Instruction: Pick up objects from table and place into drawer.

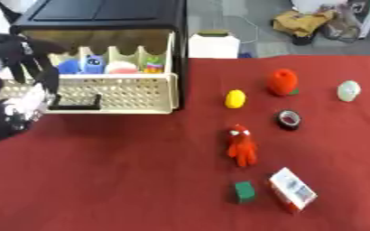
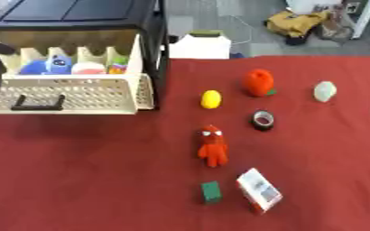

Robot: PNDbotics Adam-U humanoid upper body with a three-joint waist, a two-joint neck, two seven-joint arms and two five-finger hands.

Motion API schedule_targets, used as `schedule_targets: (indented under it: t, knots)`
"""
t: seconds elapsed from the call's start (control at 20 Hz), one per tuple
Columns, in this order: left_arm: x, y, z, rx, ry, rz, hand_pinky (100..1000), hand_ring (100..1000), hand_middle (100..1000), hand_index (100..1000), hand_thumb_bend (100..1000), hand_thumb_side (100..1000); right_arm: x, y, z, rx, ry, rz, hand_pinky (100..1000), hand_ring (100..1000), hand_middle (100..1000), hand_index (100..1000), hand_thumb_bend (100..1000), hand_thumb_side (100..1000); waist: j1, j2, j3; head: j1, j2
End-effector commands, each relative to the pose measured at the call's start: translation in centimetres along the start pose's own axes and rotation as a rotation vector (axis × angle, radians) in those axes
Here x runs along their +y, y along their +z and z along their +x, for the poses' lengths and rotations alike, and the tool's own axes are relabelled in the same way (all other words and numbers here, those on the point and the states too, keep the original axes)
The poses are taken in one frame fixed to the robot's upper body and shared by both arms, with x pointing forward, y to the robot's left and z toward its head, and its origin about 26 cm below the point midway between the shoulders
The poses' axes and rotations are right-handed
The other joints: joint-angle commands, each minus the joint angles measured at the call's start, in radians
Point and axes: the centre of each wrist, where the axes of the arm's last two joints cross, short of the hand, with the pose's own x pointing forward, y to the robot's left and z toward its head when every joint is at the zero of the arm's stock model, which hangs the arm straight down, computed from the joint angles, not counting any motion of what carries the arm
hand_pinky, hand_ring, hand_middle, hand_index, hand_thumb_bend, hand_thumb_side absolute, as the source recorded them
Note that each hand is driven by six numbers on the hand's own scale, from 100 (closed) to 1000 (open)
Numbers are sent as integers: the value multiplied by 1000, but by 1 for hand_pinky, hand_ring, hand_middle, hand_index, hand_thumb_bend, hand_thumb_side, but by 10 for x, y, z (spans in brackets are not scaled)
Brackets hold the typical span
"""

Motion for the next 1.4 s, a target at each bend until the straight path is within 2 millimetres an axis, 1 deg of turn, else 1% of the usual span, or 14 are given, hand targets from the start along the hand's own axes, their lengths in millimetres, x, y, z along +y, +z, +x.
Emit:
schedule_targets:
  t: [0.05, 0.3, 0.5, 0.55, 0.7, 0.8, 0.9, 1.4]
  knots:
    - [3, 6, 0, -10, -51, -118, 469, 579, 582, 848, 100, 1000, 2, -6, 5, -35, -12, 3, 561, 655, 549, 768, 100, 999, -3, -12, -6, 9, -6]
    - [-9, 10, 5, -5, -12, -284, 475, 596, 600, 874, 100, 1000, 6, -6, 6, -59, -42, 21, 601, 698, 597, 810, 100, 1000, -6, -9, -20, 25, -11]
    - [-14, 11, 7, 27, 7, -363, 441, 570, 590, 874, 100, 1000, 7, -4, 5, -64, -43, 32, 599, 695, 595, 795, 100, 1000, -8, -6, -23, 32, -15]
    - [-15, 11, 7, 32, 5, -378, 423, 552, 578, 871, 100, 1000, 7, -4, 5, -61, -43, 29, 598, 693, 593, 792, 100, 1000, -8, -6, -24, 32, -17]
    - [-15, 10, 8, 37, -6, -416, 403, 533, 561, 860, 100, 1000, 7, -3, 5, -49, -42, 21, 597, 691, 590, 788, 100, 1000, -10, -5, -25, 36, -22]
    - [-15, 10, 9, 41, -15, -440, 397, 522, 560, 848, 100, 1000, 7, -3, 5, -43, -40, 18, 596, 690, 589, 787, 100, 1000, -11, -5, -26, 38, -25]
    - [-16, 10, 9, 47, -24, -465, 379, 490, 573, 845, 100, 1000, 7, -2, 5, -40, -38, 19, 596, 690, 588, 785, 100, 1000, -13, -4, -27, 40, -30]
    - [-6, 6, 7, 110, -72, -534, 364, 479, 538, 850, 100, 1000, 8, 1, 4, -28, -29, 12, 599, 686, 583, 780, 100, 997, -17, 2, -30, 40, -43]
